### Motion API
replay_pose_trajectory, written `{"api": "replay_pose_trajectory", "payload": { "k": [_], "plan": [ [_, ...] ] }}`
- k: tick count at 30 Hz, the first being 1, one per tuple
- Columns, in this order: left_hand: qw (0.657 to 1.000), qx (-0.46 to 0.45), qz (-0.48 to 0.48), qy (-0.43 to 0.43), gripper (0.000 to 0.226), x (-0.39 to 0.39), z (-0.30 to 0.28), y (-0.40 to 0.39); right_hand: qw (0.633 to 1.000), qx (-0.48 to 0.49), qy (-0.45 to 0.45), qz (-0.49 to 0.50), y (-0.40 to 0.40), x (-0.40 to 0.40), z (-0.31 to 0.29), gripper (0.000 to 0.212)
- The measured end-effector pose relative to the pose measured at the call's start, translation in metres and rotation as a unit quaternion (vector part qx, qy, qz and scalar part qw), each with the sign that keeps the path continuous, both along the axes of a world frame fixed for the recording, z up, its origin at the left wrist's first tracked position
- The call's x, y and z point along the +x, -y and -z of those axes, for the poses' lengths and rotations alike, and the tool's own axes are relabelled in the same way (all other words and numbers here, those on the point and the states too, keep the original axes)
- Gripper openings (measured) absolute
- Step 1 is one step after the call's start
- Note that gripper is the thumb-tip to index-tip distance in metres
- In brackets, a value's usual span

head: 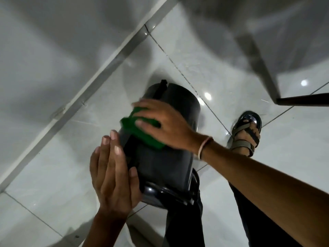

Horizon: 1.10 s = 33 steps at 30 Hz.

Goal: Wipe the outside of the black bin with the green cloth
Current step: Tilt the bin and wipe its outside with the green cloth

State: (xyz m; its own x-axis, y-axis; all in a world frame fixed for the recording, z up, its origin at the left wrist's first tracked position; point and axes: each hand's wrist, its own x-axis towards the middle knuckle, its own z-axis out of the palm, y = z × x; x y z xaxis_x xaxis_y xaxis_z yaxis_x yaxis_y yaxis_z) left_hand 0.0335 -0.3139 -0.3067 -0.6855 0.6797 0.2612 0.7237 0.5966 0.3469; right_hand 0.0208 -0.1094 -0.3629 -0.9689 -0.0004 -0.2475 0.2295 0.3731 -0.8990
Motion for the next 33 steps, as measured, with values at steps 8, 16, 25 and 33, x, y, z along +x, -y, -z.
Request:
{"api": "replay_pose_trajectory", "payload": {
  "k": [8, 16, 25, 33],
  "plan": [
    [0.994, 0.002, -0.091, 0.055, 0.055, -0.027, -0.004, -0.003, 0.993, 0.004, 0.064, 0.103, -0.014, -0.024, 0.008, 0.033],
    [0.988, 0.005, -0.120, 0.093, 0.049, -0.048, -0.006, -0.017, 0.965, -0.045, 0.127, 0.224, -0.036, 0.026, 0.027, 0.040],
    [0.977, 0.007, -0.144, 0.154, 0.052, -0.090, -0.005, -0.039, 0.981, -0.168, -0.003, 0.094, -0.011, 0.035, -0.011, 0.041],
    [0.968, 0.031, -0.174, 0.179, 0.051, -0.111, 0.005, -0.032, 0.838, -0.208, 0.286, 0.415, -0.062, 0.007, 0.077, 0.041]
  ]
}}
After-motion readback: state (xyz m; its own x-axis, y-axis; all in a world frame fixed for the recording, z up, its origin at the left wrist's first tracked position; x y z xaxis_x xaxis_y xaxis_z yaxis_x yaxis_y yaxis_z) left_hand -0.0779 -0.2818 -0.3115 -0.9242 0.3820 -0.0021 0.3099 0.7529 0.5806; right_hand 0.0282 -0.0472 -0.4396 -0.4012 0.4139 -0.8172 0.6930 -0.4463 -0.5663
